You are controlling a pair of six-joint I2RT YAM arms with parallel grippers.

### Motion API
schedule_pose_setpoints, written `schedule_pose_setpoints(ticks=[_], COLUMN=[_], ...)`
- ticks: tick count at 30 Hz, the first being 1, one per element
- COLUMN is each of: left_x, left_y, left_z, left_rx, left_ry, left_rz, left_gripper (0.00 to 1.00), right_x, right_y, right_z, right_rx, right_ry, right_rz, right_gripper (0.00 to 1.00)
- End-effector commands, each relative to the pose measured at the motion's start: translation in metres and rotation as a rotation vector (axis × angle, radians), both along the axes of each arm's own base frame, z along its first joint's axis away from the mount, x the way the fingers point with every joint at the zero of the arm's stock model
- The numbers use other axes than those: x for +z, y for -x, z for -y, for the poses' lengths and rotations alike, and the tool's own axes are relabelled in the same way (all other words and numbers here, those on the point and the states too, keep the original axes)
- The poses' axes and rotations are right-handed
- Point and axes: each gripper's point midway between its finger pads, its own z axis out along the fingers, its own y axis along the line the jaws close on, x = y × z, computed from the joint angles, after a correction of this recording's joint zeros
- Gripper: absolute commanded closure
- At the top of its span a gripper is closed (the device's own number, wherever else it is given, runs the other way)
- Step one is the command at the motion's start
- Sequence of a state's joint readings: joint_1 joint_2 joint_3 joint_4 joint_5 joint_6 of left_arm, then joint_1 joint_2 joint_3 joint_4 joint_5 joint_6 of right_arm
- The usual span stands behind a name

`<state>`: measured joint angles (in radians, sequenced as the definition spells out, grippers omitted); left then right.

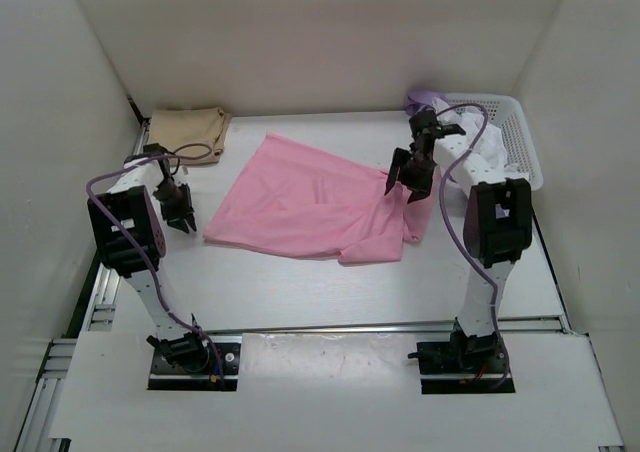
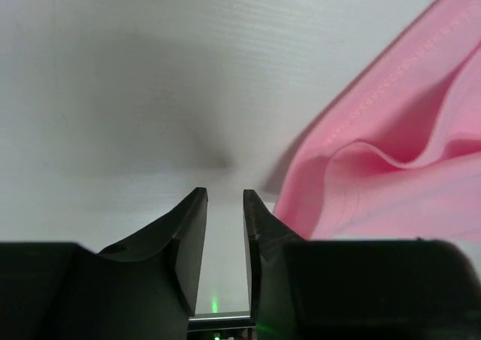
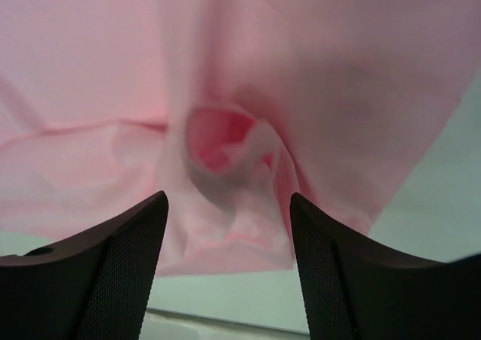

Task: Fold and stack the t-shirts
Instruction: Flatten out the tshirt

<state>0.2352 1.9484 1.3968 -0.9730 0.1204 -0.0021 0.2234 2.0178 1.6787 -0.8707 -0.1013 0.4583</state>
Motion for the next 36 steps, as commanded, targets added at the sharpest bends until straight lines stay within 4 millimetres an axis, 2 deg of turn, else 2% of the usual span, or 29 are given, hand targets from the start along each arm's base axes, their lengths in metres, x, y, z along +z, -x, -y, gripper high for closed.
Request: schedule_pose_setpoints(ticks=[1,3,5,6,7,8,10,11,13,16,18,21,25,26,28,29,31,32,33,35,36], left_x=[0.045,0.052,0.063,0.064,0.068,0.068,0.054,0.049,0.028,0.008,0.003,0.008,0.01,0.008,0.005,0.002,0.003,0.0,0.0,0.002,0.006], left_y=[-0.006,-0.006,-0.004,-0.001,0.001,0.004,0.015,0.016,0.022,0.023,0.017,0.007,0.003,0.007,0.011,0.014,0.014,0.015,0.018,0.014,0.013], left_z=[0.006,0.008,0.014,0.018,0.022,0.032,0.038,0.04,0.039,0.034,0.033,0.035,0.047,0.048,0.051,0.052,0.053,0.053,0.054,0.053,0.049], left_rx=[-0.011,-0.013,-0.02,-0.024,-0.027,-0.043,-0.049,-0.056,-0.049,-0.044,-0.052,-0.063,-0.079,-0.079,-0.087,-0.086,-0.087,-0.086,-0.085,-0.086,-0.085], left_ry=[0.003,0.005,0.031,0.049,0.066,0.104,0.119,0.114,0.12,0.102,0.079,0.081,0.132,0.134,0.137,0.139,0.148,0.15,0.152,0.15,0.123], left_rz=[0.133,0.162,0.204,0.207,0.213,0.215,0.158,0.139,0.068,0.017,0.028,0.061,0.081,0.07,0.058,0.047,0.049,0.039,0.028,0.039,0.052], left_gripper=[0.62,0.53,0.51,0.46,0.37,0.32,0.27,0.27,0.27,0.27,0.27,0.27,0.34,0.43,0.54,0.68,0.88,0.9,0.9,0.9,0.9], right_x=[0.039,0.046,0.048,0.056,0.04,0.036,0.028,0.014,0.003,-0.012,-0.022,-0.036,-0.056,-0.059,-0.065,-0.061,-0.061,-0.06,-0.058,-0.04,-0.023], right_y=[0.028,0.041,0.068,0.077,0.095,0.105,0.12,0.129,0.134,0.125,0.115,0.109,0.116,0.117,0.127,0.126,0.13,0.133,0.141,0.144,0.156], right_z=[0.016,0.022,0.032,0.036,0.04,0.039,0.033,0.029,0.023,0.019,0.018,0.005,-0.002,-0.002,-0.006,-0.006,-0.007,-0.008,-0.008,-0.005,0.003], right_rx=[0.004,-0.028,-0.046,-0.063,-0.069,-0.077,-0.06,-0.053,-0.034,-0.028,-0.008,0.033,0.059,0.058,0.077,0.078,0.082,0.076,0.078,0.075,0.064], right_ry=[0.023,0.031,0.048,0.048,0.058,0.042,-0.002,-0.016,-0.039,-0.032,-0.027,-0.079,-0.087,-0.085,-0.08,-0.083,-0.095,-0.103,-0.106,-0.097,-0.057], right_rz=[0.105,0.142,0.157,0.182,0.133,0.113,0.102,0.074,0.049,0.055,0.065,0.047,0.015,0.006,-0.016,-0.004,-0.009,-0.024,-0.052,-0.054,-0.097], right_gripper=[0.28,0.27,0.27,0.27,0.27,0.27,0.31,0.31,0.32,0.29,0.28,0.28,0.28,0.32,0.37,0.45,0.55,0.72,0.79,0.94,1.0])
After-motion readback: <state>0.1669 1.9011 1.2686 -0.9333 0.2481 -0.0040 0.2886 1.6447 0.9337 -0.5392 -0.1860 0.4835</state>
